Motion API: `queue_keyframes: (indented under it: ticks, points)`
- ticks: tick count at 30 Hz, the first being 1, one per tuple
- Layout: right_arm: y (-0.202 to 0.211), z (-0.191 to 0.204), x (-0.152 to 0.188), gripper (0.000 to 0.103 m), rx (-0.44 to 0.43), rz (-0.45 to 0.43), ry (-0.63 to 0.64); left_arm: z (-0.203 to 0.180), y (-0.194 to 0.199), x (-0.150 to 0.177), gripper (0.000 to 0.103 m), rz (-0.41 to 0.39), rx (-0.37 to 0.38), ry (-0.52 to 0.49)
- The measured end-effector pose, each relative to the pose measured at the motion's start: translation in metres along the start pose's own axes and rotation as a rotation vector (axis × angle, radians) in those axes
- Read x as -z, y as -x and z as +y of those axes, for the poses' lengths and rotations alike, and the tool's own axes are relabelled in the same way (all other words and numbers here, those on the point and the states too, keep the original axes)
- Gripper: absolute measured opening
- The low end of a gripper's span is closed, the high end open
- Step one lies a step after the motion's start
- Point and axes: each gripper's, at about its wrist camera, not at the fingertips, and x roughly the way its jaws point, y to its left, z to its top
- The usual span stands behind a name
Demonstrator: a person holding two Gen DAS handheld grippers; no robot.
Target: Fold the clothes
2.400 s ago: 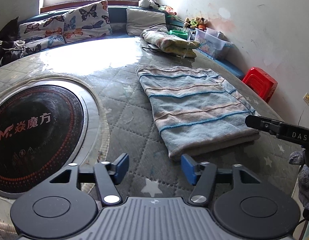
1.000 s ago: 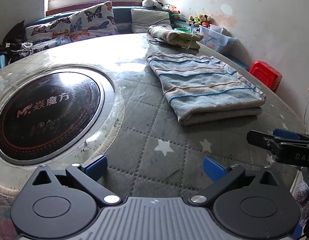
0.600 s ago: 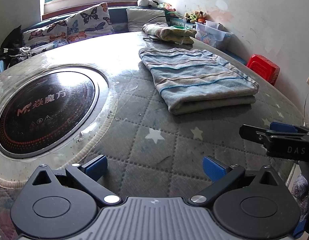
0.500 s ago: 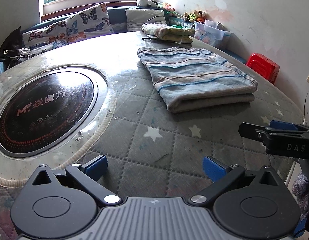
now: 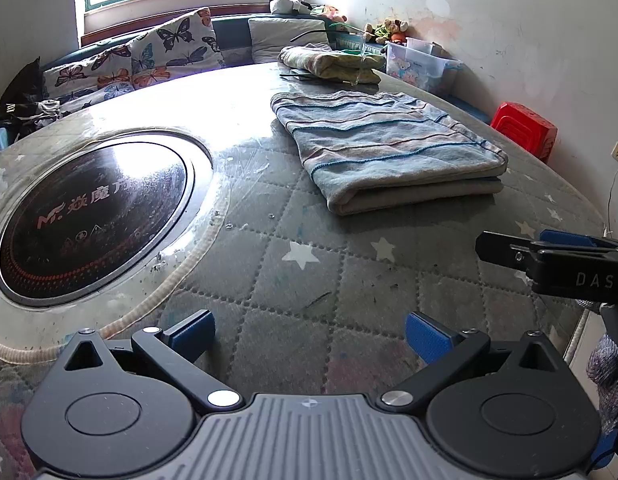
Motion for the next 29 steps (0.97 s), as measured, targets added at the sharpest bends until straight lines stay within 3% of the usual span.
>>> queue_keyframes:
  ticks: [29]
  points:
    - [0.013, 0.004, 0.003, 0.103, -0.016, -0.032, 0.006, -0.007, 0.014, 0.007, 0.103, -0.023, -0.018, -0.007]
